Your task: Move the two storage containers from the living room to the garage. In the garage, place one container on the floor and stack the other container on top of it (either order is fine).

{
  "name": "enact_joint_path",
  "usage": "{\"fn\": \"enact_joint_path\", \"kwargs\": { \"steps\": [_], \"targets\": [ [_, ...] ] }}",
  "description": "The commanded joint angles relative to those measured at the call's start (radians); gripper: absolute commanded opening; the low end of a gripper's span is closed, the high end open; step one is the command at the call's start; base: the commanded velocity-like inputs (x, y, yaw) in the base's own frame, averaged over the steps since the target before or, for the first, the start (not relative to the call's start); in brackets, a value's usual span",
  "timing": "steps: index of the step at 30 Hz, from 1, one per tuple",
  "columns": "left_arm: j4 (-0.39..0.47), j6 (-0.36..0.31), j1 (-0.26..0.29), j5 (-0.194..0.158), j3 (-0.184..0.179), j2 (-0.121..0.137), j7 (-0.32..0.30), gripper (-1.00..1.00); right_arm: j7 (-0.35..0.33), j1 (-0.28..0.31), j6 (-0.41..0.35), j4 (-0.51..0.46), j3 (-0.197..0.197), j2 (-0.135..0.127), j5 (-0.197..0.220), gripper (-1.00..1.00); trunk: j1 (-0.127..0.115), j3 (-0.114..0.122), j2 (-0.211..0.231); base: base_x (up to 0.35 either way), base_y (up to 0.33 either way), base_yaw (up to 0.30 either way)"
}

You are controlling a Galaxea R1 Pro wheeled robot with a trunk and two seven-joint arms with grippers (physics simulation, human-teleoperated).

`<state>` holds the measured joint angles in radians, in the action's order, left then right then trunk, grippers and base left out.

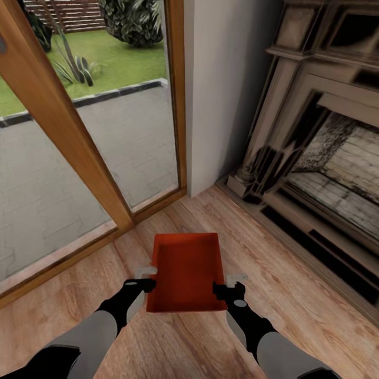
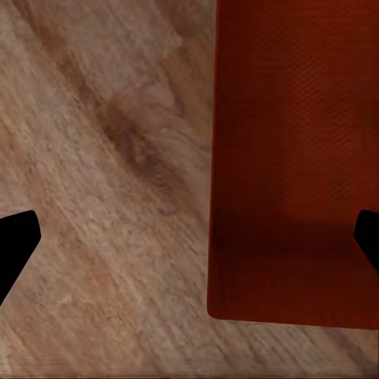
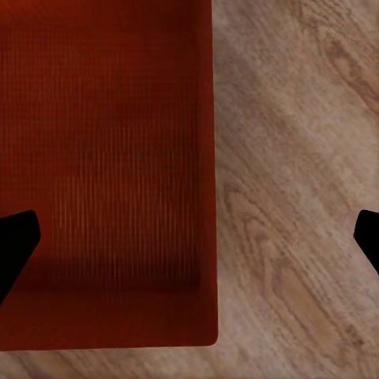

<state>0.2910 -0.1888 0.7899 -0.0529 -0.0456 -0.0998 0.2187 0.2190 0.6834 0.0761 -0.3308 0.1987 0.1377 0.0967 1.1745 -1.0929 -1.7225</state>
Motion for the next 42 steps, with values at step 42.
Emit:
{"fn": "enact_joint_path", "kwargs": {
  "steps": [42],
  "targets": [
    [-0.029,0.077,0.000,-0.003,-0.005,0.003,0.007,1.00,-0.002,0.039,-0.049,-0.012,0.006,0.001,0.016,1.00,0.161,-0.132,-0.295,0.000,0.000,0.000]
  ]
}}
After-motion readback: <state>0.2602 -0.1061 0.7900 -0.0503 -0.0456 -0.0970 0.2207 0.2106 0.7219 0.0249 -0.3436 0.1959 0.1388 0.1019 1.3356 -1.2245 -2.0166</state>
